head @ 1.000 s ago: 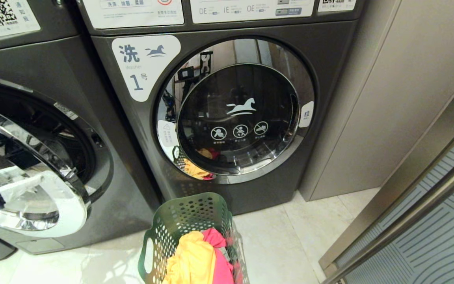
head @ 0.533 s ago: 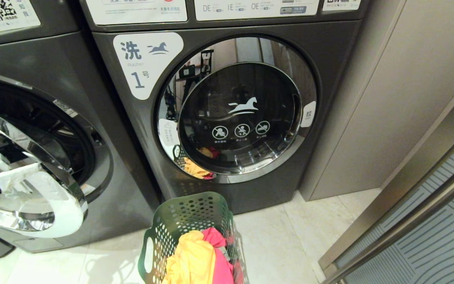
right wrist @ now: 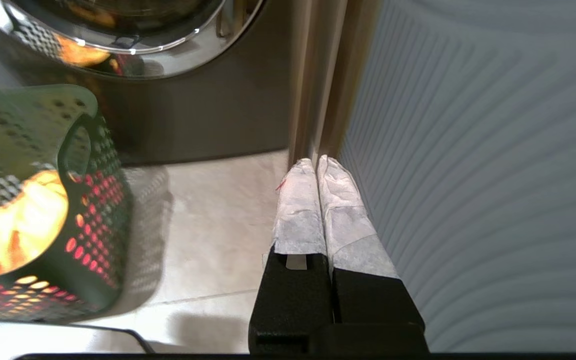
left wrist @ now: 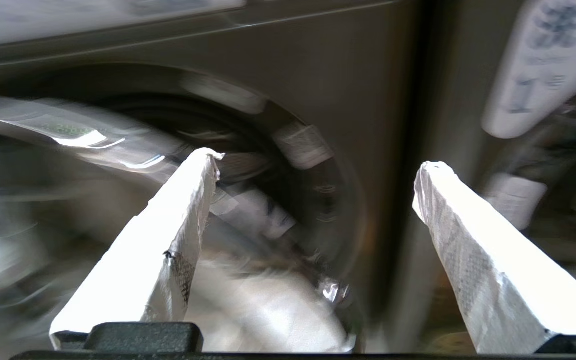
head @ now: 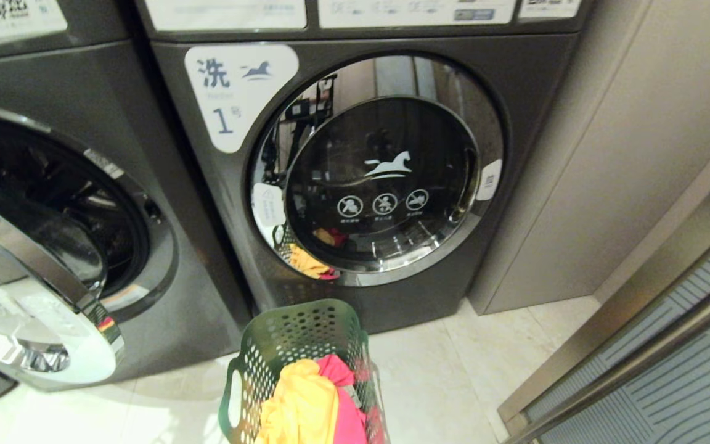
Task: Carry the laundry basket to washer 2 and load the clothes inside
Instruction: Open the lid of the washing machine
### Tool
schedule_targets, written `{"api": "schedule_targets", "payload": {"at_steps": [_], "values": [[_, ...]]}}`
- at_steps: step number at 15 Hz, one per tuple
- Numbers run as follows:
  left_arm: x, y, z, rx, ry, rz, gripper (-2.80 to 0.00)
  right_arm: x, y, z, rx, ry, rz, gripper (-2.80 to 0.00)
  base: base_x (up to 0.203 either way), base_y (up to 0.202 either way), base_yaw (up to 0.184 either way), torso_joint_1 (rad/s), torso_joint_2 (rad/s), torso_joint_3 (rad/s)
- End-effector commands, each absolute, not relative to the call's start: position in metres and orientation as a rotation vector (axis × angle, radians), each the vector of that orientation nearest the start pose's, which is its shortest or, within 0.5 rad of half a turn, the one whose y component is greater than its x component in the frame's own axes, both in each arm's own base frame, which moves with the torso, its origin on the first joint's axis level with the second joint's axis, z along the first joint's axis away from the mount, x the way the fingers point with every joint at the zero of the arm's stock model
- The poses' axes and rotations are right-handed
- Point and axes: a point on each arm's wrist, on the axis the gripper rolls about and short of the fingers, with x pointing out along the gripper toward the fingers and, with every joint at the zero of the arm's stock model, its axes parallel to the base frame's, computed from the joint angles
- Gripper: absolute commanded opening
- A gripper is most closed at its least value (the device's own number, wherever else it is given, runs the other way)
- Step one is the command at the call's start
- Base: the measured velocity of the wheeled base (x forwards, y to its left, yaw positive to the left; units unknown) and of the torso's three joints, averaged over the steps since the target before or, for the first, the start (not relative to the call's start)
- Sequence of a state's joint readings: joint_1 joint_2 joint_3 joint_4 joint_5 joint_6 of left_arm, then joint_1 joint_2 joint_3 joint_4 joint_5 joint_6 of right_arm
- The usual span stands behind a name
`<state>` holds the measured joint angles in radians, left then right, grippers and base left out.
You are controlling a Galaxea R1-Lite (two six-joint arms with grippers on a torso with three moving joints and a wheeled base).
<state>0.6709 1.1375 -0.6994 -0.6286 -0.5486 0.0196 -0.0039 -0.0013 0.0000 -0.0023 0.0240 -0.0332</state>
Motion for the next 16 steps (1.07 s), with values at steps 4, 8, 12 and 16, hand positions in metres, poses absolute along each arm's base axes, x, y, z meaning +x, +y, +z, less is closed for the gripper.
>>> {"api": "schedule_targets", "payload": {"at_steps": [4, 8, 12, 16], "values": [[0.066, 0.067, 0.305, 0.088, -0.119, 0.967, 0.00, -0.023, 0.001, 0.076, -0.034, -0.005, 0.021, -2.80, 0.000, 0.000, 0.000, -0.009, -0.02, 0.011], [0.064, 0.066, 0.303, 0.128, -0.071, 0.985, 0.00, -0.023, 0.001, 0.076, -0.034, -0.005, 0.021, -2.80, 0.000, 0.000, 0.000, 0.000, 0.00, 0.000], [0.069, 0.062, 0.288, 0.101, 0.023, 0.909, 0.00, -0.023, 0.001, 0.076, -0.034, -0.005, 0.021, -2.80, 0.000, 0.000, 0.000, 0.000, 0.00, 0.000], [0.075, 0.054, 0.288, 0.084, 0.039, 0.795, -2.80, -0.023, 0.001, 0.076, -0.034, -0.005, 0.021, -2.80, 0.000, 0.000, 0.000, 0.000, 0.00, 0.000]]}}
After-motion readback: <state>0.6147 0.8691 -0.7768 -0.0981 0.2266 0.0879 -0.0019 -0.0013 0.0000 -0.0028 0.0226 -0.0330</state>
